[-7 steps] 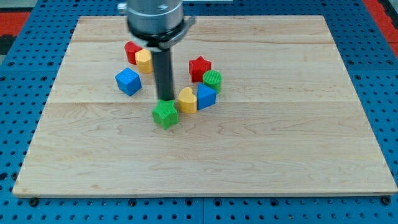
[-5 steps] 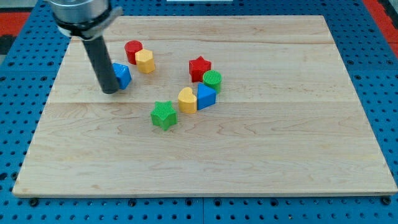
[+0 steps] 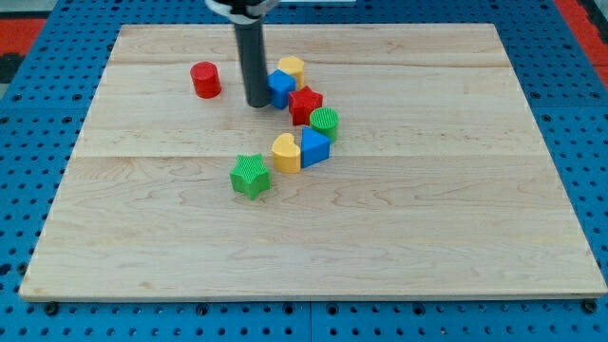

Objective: Move the cube along with hexagon diagonal to red circle

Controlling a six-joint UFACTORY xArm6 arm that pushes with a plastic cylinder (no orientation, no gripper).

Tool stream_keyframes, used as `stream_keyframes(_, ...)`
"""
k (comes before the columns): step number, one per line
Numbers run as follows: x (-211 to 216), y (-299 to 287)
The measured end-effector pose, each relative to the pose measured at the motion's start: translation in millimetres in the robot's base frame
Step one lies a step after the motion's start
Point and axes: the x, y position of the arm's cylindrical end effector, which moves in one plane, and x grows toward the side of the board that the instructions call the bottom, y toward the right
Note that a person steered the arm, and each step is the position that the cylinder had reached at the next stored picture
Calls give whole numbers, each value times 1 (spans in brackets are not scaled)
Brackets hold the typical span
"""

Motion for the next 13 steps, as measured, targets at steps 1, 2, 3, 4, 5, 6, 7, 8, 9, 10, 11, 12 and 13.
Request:
stream_keyframes(1,-55,20)
stream_keyframes(2,-82,-24)
stream_keyframes(3,-51,-61)
stream_keyframes(4,-29,-72)
stream_keyframes(5,-29,-72)
stream_keyframes(6,-29,-72)
stream_keyframes(7,-25,-56)
stream_keyframes(8,-24,-55)
stream_keyframes(9,-29,-55)
stream_keyframes(10,-40,-66)
stream_keyframes(11,-43,-66)
stream_keyframes(12,-43,-66)
stream_keyframes(13,-45,-66)
